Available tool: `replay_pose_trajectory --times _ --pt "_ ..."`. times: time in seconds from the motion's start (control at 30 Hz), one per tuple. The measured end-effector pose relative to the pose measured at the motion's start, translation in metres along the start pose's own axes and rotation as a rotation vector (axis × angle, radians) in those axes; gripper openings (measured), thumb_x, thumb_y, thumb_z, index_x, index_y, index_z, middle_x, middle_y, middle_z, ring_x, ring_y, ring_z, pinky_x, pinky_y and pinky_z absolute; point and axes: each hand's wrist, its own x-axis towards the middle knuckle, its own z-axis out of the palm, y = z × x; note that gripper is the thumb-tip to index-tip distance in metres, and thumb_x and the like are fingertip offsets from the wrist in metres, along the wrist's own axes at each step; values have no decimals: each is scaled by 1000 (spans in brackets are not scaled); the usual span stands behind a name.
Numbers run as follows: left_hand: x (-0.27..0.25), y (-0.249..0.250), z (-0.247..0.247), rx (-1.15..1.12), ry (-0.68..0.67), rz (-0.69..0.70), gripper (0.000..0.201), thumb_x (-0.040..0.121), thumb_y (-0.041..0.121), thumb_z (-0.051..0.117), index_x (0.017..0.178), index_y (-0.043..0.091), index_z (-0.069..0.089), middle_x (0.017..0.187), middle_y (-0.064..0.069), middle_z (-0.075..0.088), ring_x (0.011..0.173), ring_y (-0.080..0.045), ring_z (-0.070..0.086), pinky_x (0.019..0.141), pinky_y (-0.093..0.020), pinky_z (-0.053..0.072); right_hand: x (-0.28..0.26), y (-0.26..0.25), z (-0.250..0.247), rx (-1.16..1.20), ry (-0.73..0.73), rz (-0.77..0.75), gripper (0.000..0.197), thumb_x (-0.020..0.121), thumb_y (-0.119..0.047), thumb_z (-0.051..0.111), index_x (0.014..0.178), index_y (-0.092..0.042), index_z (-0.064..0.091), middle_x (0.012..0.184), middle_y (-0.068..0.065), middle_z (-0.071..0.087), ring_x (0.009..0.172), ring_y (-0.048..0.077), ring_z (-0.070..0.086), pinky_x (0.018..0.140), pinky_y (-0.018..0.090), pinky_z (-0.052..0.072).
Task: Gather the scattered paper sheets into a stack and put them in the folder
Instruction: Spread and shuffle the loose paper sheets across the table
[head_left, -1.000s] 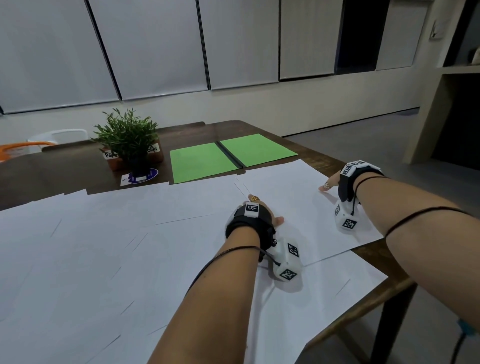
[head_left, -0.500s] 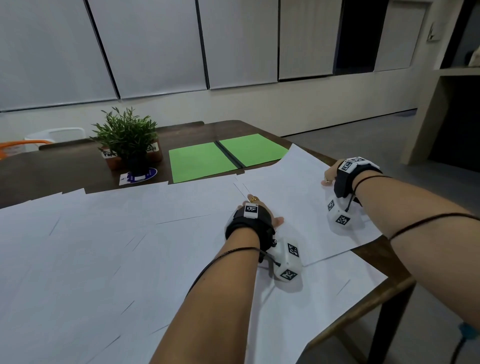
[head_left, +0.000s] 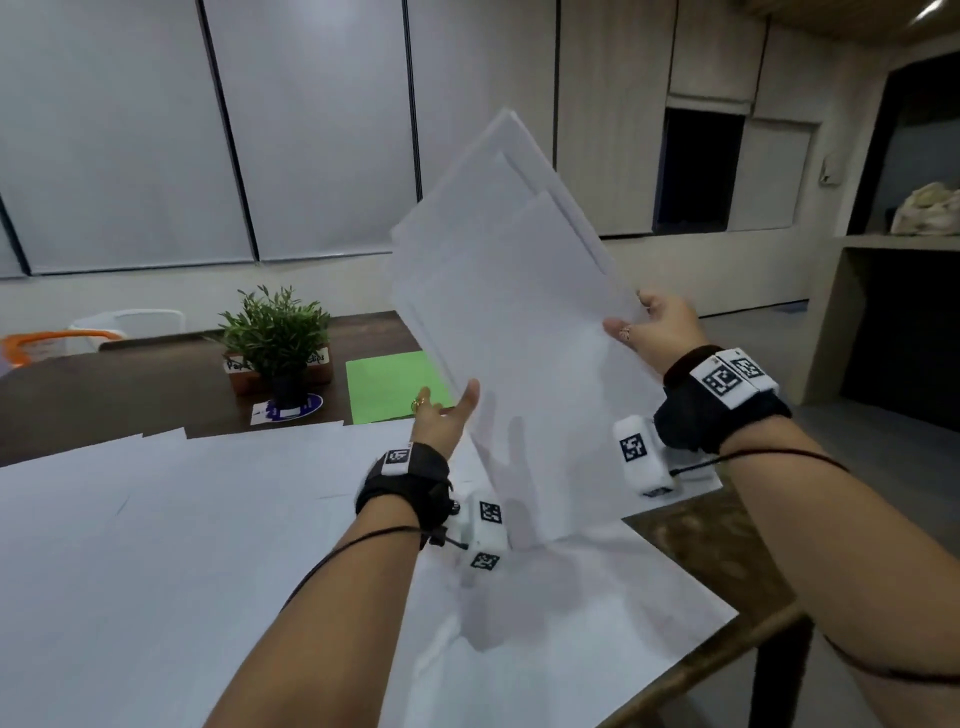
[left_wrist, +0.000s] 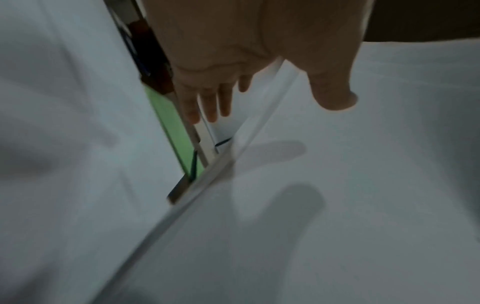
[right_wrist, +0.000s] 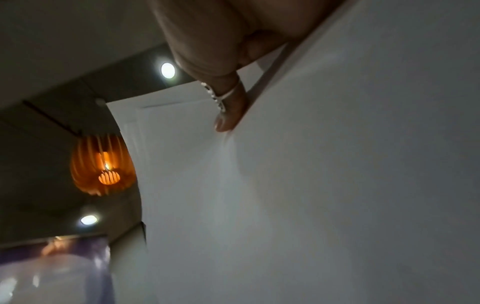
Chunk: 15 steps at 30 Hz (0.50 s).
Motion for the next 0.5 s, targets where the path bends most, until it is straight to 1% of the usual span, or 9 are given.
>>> replay_pose_trajectory --times 0.1,0.17,0.23,0.27,0.3,0.33,0.37,0.43,0.5 --pt "0 25 -37 -44 129 187 122 49 76 68 141 7 29 132 -16 52 117 -24 53 106 -44 38 -15 -27 14 254 -64 -4 24 83 0 66 105 -8 63 106 10 66 94 20 63 91 30 51" --pt "-17 47 -66 -53 157 281 80 63 58 72 122 11 47 120 -13 61 107 -25 59 100 -47 44 -27 -38 27 366 -99 -10 23 83 2 65 102 -11 61 105 8 66 91 16 63 86 22 51" --pt "-32 62 -91 -57 213 350 41 82 27 69 114 9 51 116 -15 62 106 -29 61 98 -46 47 -38 -44 44 447 -124 -27 26 83 2 64 106 -10 61 103 5 66 87 10 64 82 15 52" --pt "-36 65 -102 -19 268 376 39 87 19 65 119 3 50 118 -19 61 107 -29 60 98 -42 47 -44 -46 53 457 -135 -41 28 84 2 64 109 -8 60 101 4 67 83 6 65 79 14 52" --pt "-42 67 -111 29 314 409 45 88 19 63 123 -3 46 121 -21 59 110 -31 59 98 -38 46 -50 -48 62 457 -132 -54 29 84 1 64 112 -6 60 98 3 67 77 2 65 76 13 52" --pt "-50 70 -118 58 346 443 52 88 25 63 127 -3 43 124 -22 57 114 -32 56 100 -41 44 -57 -50 71 454 -127 -67 29 85 2 63 112 -4 59 95 2 66 72 -2 65 73 13 53" --pt "-58 73 -124 70 373 477 54 87 30 63 127 1 41 127 -19 56 118 -32 54 103 -44 42 -62 -51 80 458 -127 -87 28 85 3 62 112 -4 57 93 1 65 70 -4 64 71 14 52" --pt "-77 79 -134 77 406 537 40 88 21 62 119 14 38 124 -11 57 116 -28 56 104 -42 41 -70 -54 93 451 -165 -110 27 86 2 61 111 -6 55 93 -2 64 73 -4 63 73 18 50" --pt "-92 81 -144 128 417 591 41 89 13 62 122 13 36 117 -9 59 110 -23 58 101 -35 43 -76 -58 102 415 -230 -103 32 84 -3 65 113 -11 52 95 -7 63 81 -2 61 74 14 50"
